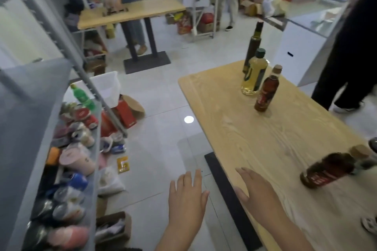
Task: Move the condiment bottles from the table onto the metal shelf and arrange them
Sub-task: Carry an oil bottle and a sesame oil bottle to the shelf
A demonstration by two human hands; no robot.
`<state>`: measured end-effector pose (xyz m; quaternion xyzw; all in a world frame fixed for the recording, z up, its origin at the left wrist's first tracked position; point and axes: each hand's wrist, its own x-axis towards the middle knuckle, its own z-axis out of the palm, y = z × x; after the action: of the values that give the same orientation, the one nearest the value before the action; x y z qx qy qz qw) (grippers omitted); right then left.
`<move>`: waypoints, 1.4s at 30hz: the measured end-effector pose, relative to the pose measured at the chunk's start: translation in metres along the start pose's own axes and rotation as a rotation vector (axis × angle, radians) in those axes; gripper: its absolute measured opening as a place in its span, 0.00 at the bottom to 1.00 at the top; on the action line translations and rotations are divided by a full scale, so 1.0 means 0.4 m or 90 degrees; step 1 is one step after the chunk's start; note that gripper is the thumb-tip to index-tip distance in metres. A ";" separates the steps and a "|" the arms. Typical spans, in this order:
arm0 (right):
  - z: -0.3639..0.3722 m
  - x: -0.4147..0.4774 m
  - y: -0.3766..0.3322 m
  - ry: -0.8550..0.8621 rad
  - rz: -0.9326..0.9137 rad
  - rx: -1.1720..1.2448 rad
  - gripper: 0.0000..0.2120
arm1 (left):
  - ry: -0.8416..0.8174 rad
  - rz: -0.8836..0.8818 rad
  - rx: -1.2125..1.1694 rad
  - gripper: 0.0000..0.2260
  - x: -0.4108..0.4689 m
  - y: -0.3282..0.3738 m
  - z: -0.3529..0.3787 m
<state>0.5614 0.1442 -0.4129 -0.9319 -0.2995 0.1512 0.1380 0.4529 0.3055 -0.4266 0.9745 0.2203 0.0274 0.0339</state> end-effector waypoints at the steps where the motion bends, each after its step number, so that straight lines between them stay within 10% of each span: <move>1: -0.002 0.033 -0.006 0.013 0.011 0.011 0.26 | -0.001 0.015 -0.004 0.27 0.045 -0.013 -0.001; 14: -0.057 0.385 -0.091 0.111 0.222 0.134 0.25 | -0.005 0.229 0.001 0.27 0.571 -0.191 0.012; 28: -0.178 0.691 0.116 0.210 0.438 0.281 0.27 | -0.036 0.396 -0.015 0.27 1.053 0.006 0.031; 42: -0.277 0.929 0.348 0.353 0.550 0.413 0.31 | -0.255 0.266 -0.254 0.31 1.453 0.342 0.090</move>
<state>0.9616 0.2398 -0.4338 -0.8842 0.2140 0.0290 0.4141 1.0377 0.4309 -0.4295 0.9588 -0.0045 -0.1157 0.2596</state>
